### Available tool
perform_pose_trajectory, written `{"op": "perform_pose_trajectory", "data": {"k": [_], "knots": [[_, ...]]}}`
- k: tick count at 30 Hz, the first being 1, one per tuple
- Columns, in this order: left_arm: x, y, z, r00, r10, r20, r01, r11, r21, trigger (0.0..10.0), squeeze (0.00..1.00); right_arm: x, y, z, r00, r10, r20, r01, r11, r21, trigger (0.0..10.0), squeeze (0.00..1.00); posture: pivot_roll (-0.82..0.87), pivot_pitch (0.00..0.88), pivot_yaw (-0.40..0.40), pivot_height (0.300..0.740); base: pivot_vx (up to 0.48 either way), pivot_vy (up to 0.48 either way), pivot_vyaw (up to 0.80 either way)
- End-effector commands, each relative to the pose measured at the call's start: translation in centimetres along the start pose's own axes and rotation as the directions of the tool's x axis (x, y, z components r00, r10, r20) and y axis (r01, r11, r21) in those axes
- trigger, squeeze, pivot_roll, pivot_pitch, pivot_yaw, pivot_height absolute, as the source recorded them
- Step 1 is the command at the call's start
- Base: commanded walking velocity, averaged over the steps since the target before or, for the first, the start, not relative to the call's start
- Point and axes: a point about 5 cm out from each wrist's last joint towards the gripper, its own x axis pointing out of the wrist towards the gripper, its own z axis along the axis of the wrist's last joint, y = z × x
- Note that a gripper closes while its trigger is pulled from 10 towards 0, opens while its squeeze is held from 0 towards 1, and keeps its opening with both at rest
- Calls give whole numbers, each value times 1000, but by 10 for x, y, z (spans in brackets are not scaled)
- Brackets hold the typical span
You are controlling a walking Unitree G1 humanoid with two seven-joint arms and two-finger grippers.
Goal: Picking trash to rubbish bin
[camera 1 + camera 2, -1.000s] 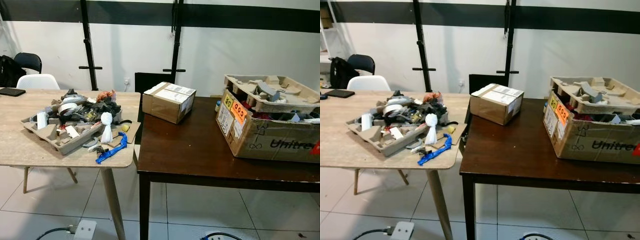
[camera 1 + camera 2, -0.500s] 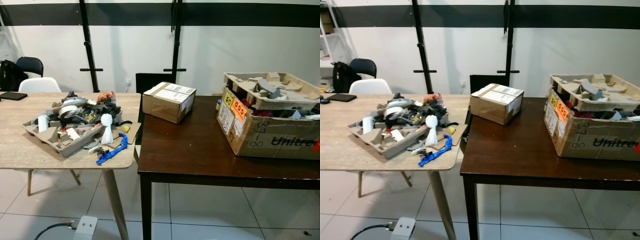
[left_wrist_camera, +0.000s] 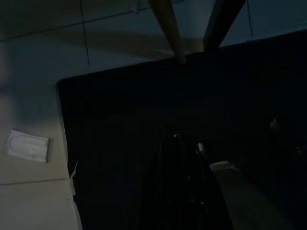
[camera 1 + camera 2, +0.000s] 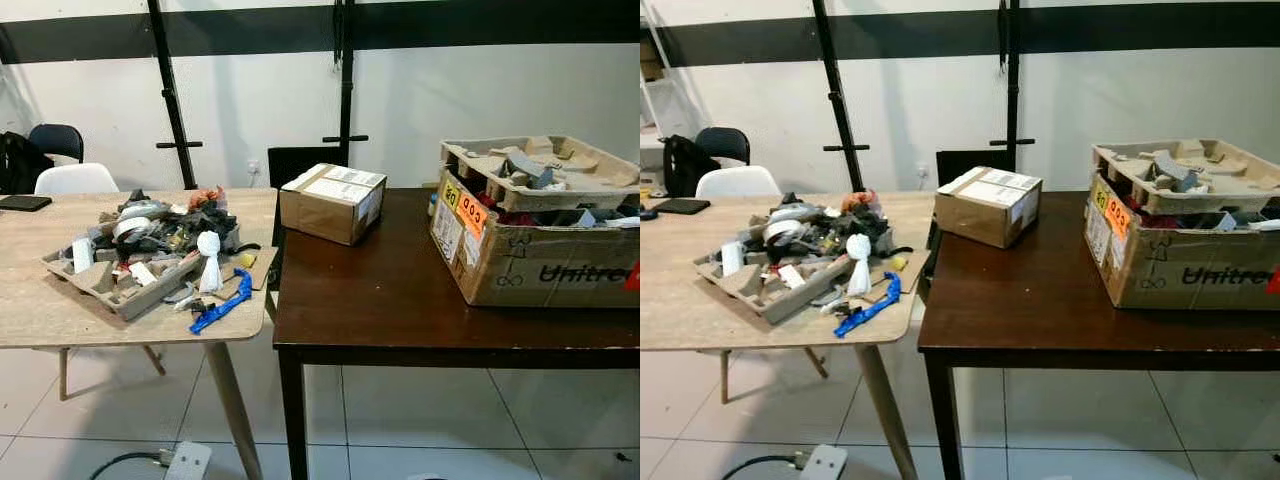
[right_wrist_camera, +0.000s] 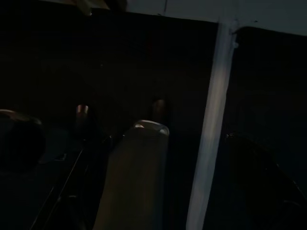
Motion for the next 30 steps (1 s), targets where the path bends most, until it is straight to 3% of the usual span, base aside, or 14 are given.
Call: {"op": "perform_pose_trajectory", "data": {"k": [1,5,13,17,22,25,30], "knots": [[0,-2,-2,1000,-6,-12,6,1000,4,10000,0,0,0,1,1000,-1,9,1,1000,11,10000,0,12,0,53,740,0,0,0],[1,-6,-3,1000,-17,-19,18,999,28,10000,0,0,0,2,1000,0,14,0,1000,8,10000,0,11,0,36,740,0,0,0],[0,-10,-7,1000,-14,-16,14,1000,-10,10000,0,1,9,0,999,37,0,-37,997,-73,10000,0,38,0,20,740,0,0,0],[1,-9,-5,1000,-13,-21,13,1000,-17,10000,0,1,7,8,999,15,30,-14,1000,-23,10000,0,3,0,50,740,0,0,0],[3,-15,4,1000,-19,2,19,999,-50,10000,0,0,0,5,1000,2,20,-1,999,-38,10000,0,-8,0,48,740,0,0,0],[3,-17,4,999,-40,-6,40,999,-14,10000,0,0,-3,2,1000,-14,18,14,1000,-15,10000,0,-24,0,63,740,0,0,0],[3,-11,6,1000,-22,-1,22,999,-25,10000,0,0,2,1,1000,-4,17,5,1000,-27,10000,0,-42,0,76,740,0,0,0]]}}
